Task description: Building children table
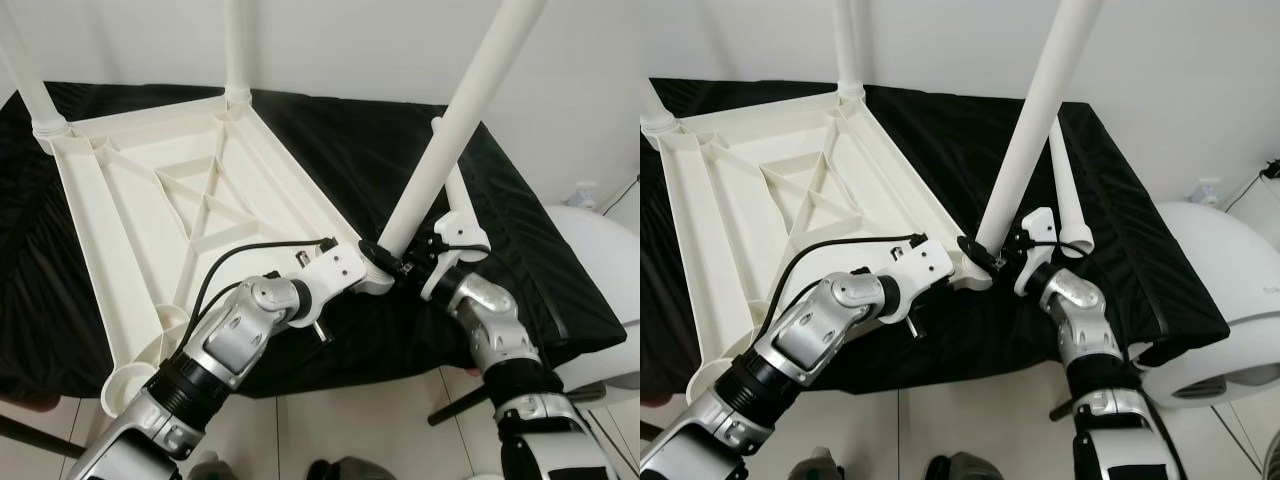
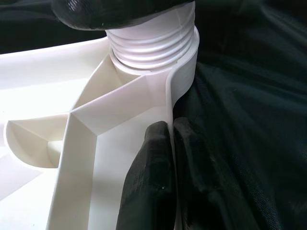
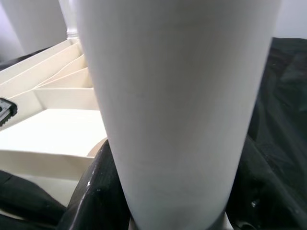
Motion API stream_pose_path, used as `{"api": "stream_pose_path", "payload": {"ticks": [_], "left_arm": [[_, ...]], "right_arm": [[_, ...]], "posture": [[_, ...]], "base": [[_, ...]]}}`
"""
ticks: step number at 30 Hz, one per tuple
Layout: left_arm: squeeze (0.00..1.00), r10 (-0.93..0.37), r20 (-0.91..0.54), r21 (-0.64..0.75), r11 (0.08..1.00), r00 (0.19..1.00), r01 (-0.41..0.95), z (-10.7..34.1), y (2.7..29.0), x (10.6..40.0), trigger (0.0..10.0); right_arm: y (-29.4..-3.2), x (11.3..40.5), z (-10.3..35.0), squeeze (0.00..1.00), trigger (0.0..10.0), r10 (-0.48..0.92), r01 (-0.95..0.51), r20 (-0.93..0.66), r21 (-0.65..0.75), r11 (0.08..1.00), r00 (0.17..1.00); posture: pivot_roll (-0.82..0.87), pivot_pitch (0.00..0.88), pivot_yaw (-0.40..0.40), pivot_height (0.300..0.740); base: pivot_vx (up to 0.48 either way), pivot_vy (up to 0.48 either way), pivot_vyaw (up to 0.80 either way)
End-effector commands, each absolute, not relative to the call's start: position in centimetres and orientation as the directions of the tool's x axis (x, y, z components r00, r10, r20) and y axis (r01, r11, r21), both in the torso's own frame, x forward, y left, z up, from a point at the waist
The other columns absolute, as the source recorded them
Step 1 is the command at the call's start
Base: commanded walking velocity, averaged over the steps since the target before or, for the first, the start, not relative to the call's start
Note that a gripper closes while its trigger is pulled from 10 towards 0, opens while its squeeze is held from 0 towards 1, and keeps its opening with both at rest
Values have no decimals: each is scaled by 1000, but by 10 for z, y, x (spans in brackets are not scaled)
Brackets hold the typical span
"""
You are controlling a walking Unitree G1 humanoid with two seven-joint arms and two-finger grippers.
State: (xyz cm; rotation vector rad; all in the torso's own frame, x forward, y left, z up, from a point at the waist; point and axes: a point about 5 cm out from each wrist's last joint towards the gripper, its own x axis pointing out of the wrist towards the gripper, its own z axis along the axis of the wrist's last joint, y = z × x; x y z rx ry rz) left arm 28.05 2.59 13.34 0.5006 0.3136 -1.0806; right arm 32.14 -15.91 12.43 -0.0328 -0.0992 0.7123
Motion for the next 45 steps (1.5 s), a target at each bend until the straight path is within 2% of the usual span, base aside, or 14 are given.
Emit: {"api": "stream_pose_path", "payload": {"ticks": [1,8,12,14,17,19,23,28,34,35,36,37,45], "left_arm": [[0,-785,-473,217,338,401,916,134,20,275,10000],[0,-785,-472,214,339,401,916,134,20,274,10000],[0,-785,-473,213,340,401,916,133,19,273,10000],[0,-784,-474,215,339,401,916,132,20,272,10000],[0,-783,-475,216,339,401,916,132,20,272,10000],[0,-783,-474,216,339,402,916,132,20,272,10000],[0,-785,-474,215,336,399,917,132,19,271,10000],[0,-789,-474,214,329,392,920,132,17,270,10000],[0,-790,-474,215,324,389,921,131,16,270,10000],[0,-789,-475,216,324,389,921,131,17,269,10000],[0,-789,-475,216,324,389,921,131,17,269,10000],[0,-789,-476,215,325,389,921,131,17,269,10000],[0,-790,-475,213,325,388,921,131,16,269,10000]], "right_arm": [[-156,319,124,0,10000,605,-606,99,-27,795,790],[-141,315,124,0,10000,569,-572,119,-17,820,813],[-130,316,126,0,10000,499,-504,136,0,864,856],[-122,316,130,0,10000,418,-426,149,21,905,896],[-118,316,132,0,10000,381,-390,156,36,920,912],[-105,312,138,0,10000,315,-331,180,68,941,932],[-95,308,141,0,10000,264,-283,184,82,956,947],[-79,302,137,0,10000,282,-299,168,87,950,945],[-81,302,136,0,10000,278,-293,158,82,953,948],[-83,302,135,706,10000,266,-281,150,92,955,952],[-83,302,135,706,10000,266,-281,150,92,955,952],[-84,301,135,1000,10000,259,-274,146,97,957,955],[-96,300,133,1000,10000,239,-250,138,69,966,961]], "posture": [[30,17,-103,740],[36,12,-110,740],[43,6,-113,740],[47,0,-117,740],[47,0,-117,740],[50,0,-116,740],[50,0,-117,740],[48,0,-114,740],[52,0,-117,740],[53,0,-117,740],[53,0,-117,740],[53,0,-117,740],[50,0,-116,740]], "base": [[0,0,0],[0,0,0],[0,0,0],[0,0,0],[0,0,0],[0,0,0],[0,0,0],[0,0,0],[0,0,0],[0,0,0],[0,0,0],[0,0,0],[0,0,0]]}}
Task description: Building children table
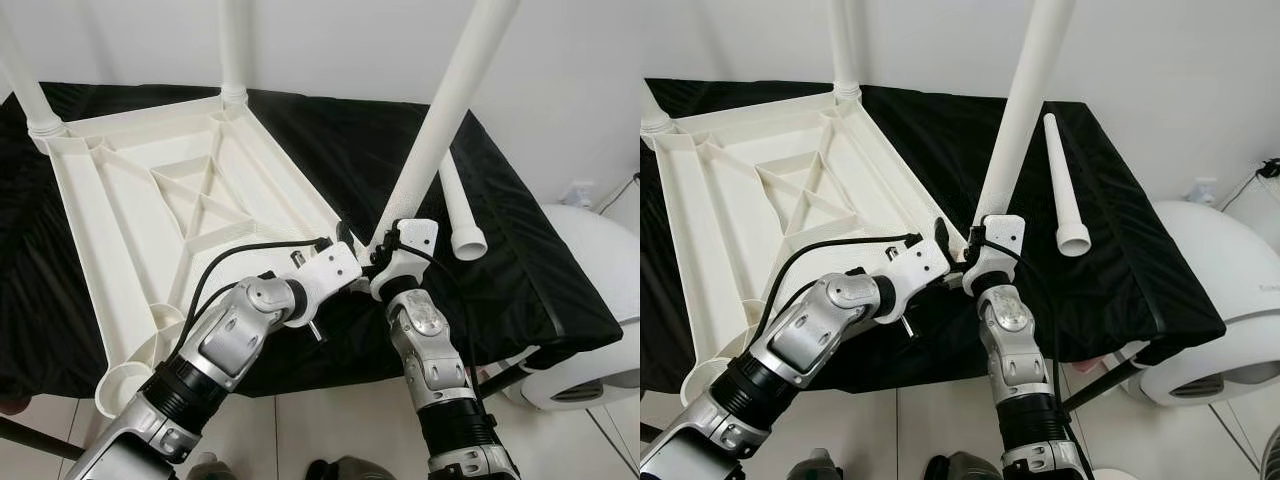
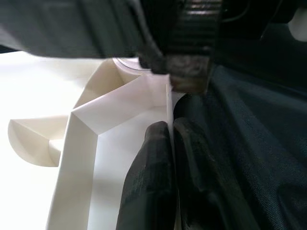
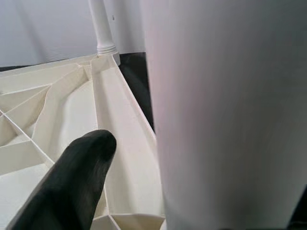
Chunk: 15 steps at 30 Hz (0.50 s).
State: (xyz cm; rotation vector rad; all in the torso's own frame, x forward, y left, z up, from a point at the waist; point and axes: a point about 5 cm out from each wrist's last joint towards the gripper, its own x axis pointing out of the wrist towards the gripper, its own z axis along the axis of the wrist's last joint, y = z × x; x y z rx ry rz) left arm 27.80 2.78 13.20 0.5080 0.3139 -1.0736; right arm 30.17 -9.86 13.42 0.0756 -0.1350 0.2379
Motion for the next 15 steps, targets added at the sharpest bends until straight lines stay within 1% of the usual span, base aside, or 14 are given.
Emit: {"api": "stream_pose_path", "payload": {"ticks": [1,3,6,8,11,13,15], "left_arm": [[0,-791,-473,214,324,388,921,131,15,269,10000],[0,-792,-471,214,324,388,921,132,15,269,10000],[0,-793,-470,214,324,388,921,132,15,269,10000],[0,-792,-470,216,325,389,921,132,15,270,10000],[0,-792,-470,217,325,391,920,132,15,270,10000],[0,-792,-469,218,326,391,920,132,15,270,10000],[0,-792,-469,218,326,391,920,132,15,270,10000]], "right_arm": [[-104,299,131,0,10000,263,-273,137,61,960,955],[-109,299,129,0,10000,305,-312,135,36,949,943],[-109,298,129,0,10000,306,-313,135,33,949,942],[-122,300,126,0,10000,341,-347,125,25,938,932],[-130,301,124,0,10000,369,-374,116,22,927,922],[-143,303,122,0,10000,419,-423,107,11,906,902],[-143,303,122,0,10000,419,-423,107,11,906,902]], "posture": [[48,0,-114,740],[48,0,-113,740],[48,0,-113,740],[47,0,-110,740],[47,0,-109,740],[46,0,-106,740],[46,0,-106,740]], "base": [[0,0,0],[0,0,0],[0,0,0],[0,0,0],[0,0,0],[0,0,0],[0,0,0]]}}
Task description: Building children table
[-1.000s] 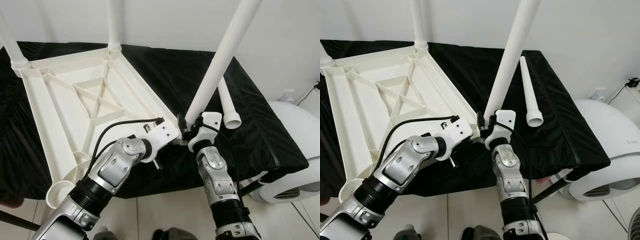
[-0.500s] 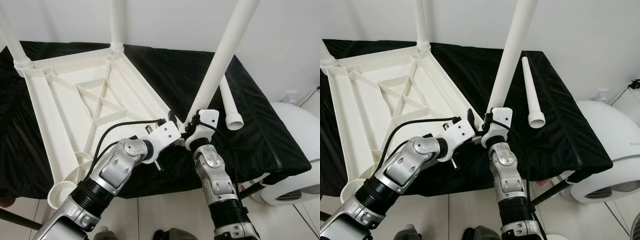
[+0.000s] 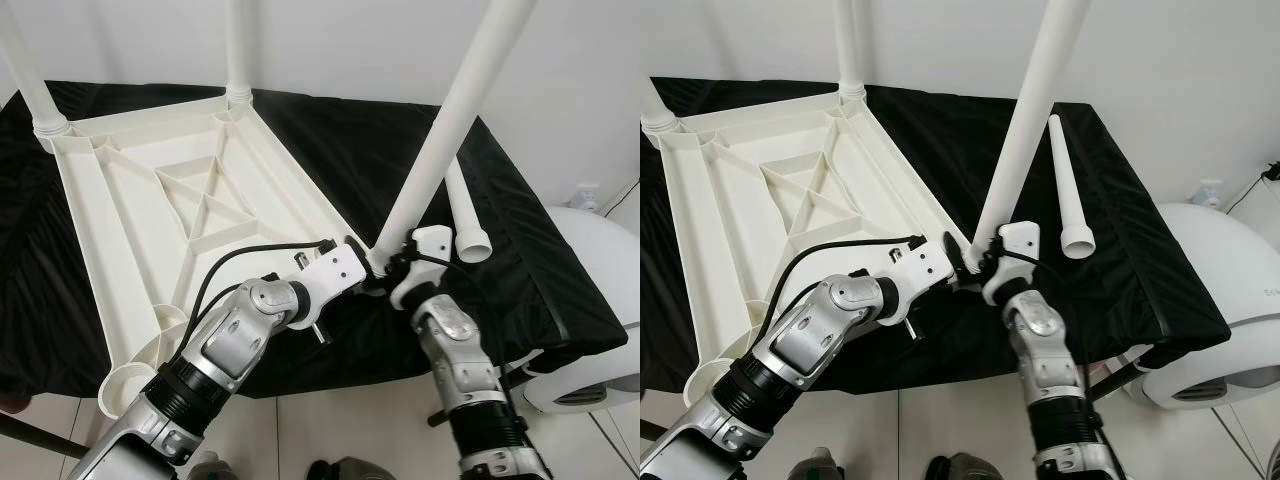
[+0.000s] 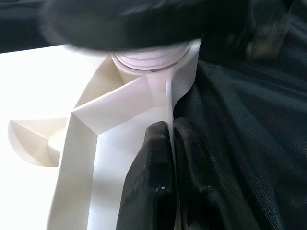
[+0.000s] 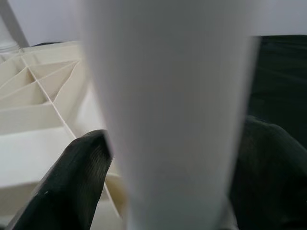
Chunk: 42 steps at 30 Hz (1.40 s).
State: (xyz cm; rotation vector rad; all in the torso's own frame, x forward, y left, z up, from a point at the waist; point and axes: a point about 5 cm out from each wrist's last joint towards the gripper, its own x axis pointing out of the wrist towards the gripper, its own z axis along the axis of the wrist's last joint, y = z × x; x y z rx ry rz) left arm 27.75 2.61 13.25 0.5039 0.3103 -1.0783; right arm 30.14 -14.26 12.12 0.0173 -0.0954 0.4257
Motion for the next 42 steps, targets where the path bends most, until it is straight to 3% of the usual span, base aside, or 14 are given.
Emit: {"api": "stream_pose_path", "payload": {"ticks": [1,8,18,19,22,23,24,34,35,37,38,42], "left_arm": [[0,-792,-469,218,325,391,920,133,15,270,10000],[0,-793,-468,221,322,390,921,133,16,271,10000],[0,-794,-463,224,326,394,919,135,15,273,10000],[0,-793,-464,225,327,396,918,135,15,273,10000],[0,-792,-464,225,328,396,918,135,15,273,10000],[0,-792,-464,225,327,396,918,135,15,273,10000],[0,-792,-464,225,327,396,918,135,15,273,10000],[0,-796,-458,225,325,395,918,137,13,274,10000],[0,-797,-458,225,326,395,918,137,13,274,10000],[0,-797,-457,225,326,395,918,137,13,274,10000],[0,-798,-457,224,325,394,919,137,13,274,10000],[0,-798,-457,221,327,393,919,137,13,273,10000]], "right_arm": [[-151,305,120,0,10000,442,-442,96,-13,897,892],[-172,313,123,0,10000,584,-581,55,-57,812,810],[-170,320,122,0,10000,699,-695,-5,-103,711,715],[-169,320,122,0,4275,708,-705,-13,-112,701,706],[-170,321,122,0,4275,714,-711,-17,-115,694,700],[-170,322,122,0,1216,716,-713,-19,-117,691,697],[-172,323,121,0,0,720,-717,-20,-116,687,693],[-180,322,120,0,0,716,-713,-11,-100,694,698],[-180,322,119,0,667,713,-711,-9,-93,697,701],[-181,322,119,0,667,713,-710,-8,-89,698,702],[-180,321,118,0,10000,706,-703,-6,-85,706,709],[-177,319,115,0,10000,675,-673,15,-57,737,738]], "posture": [[46,0,-103,740],[43,0,-98,740],[49,0,-100,740],[48,0,-100,740],[48,0,-99,740],[47,0,-99,740],[46,0,-98,740],[37,0,-97,740],[36,0,-97,740],[36,0,-97,740],[36,0,-99,740],[37,0,-104,740]], "base": [[0,0,0],[0,0,0],[0,0,0],[0,0,0],[0,0,0],[0,0,0],[0,0,0],[0,0,0],[0,0,0],[0,0,0],[0,0,0],[0,0,0]]}}
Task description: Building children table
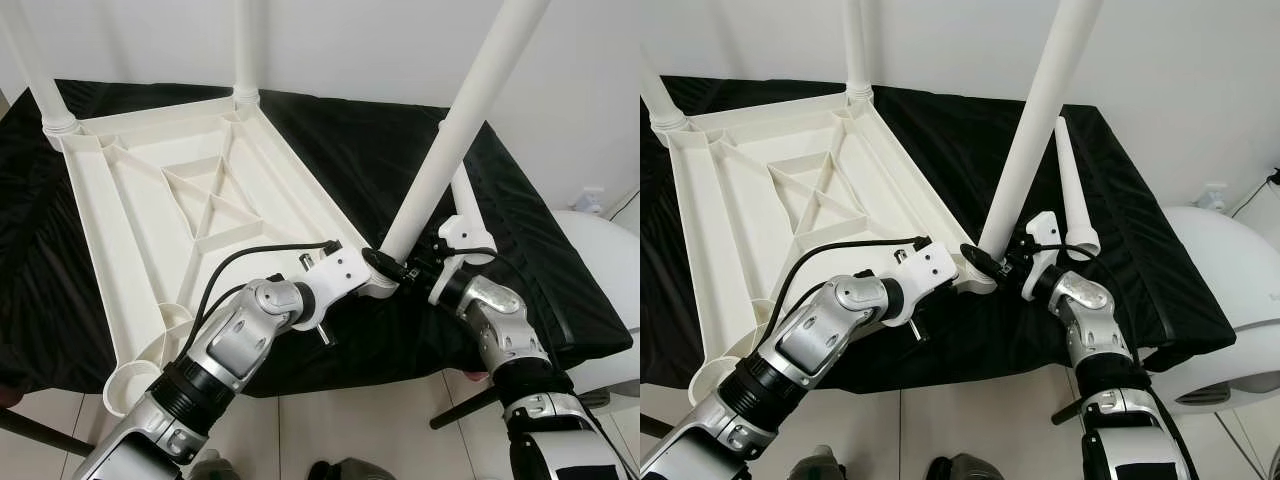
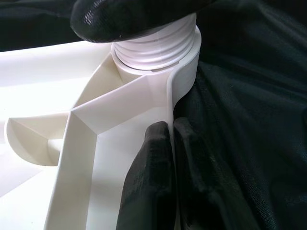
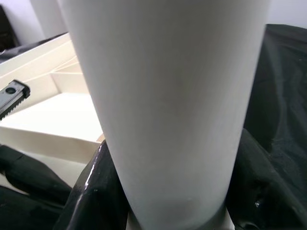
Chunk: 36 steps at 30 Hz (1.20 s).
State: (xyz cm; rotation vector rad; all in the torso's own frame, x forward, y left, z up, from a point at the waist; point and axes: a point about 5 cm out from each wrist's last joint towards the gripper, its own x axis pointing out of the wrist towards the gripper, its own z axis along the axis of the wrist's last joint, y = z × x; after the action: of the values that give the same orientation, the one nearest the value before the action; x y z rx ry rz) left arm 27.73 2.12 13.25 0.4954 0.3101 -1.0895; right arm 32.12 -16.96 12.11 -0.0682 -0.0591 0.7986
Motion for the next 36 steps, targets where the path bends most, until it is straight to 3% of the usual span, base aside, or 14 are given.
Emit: {"api": "stream_pose_path", "payload": {"ticks": [1,6,10,21,29,36], "left_arm": [[0,-797,-456,218,330,395,918,137,13,273,10000],[0,-797,-454,216,334,397,917,137,13,272,10000],[0,-798,-453,214,337,398,917,138,13,272,10000],[0,-796,-453,213,341,402,916,139,15,272,10000],[0,-794,-454,213,344,404,915,139,15,273,10000],[0,-794,-454,214,344,405,914,139,16,273,10000]], "right_arm": [[-175,319,115,0,10000,658,-657,28,-45,753,753],[-168,318,116,0,10000,606,-606,58,-28,795,793],[-158,323,118,0,10000,472,-472,72,-24,881,878],[-126,318,129,0,10000,321,-329,140,33,944,937],[-110,313,129,0,10000,113,-124,115,100,987,987],[-105,309,128,0,10000,109,-118,103,86,989,989]], "posture": [[38,0,-105,740],[40,2,-107,740],[39,14,-107,740],[43,26,-104,740],[42,23,-101,740],[45,23,-102,740]], "base": [[0,0,0],[0,0,0],[0,0,0],[0,0,0],[0,0,0],[0,0,0]]}}
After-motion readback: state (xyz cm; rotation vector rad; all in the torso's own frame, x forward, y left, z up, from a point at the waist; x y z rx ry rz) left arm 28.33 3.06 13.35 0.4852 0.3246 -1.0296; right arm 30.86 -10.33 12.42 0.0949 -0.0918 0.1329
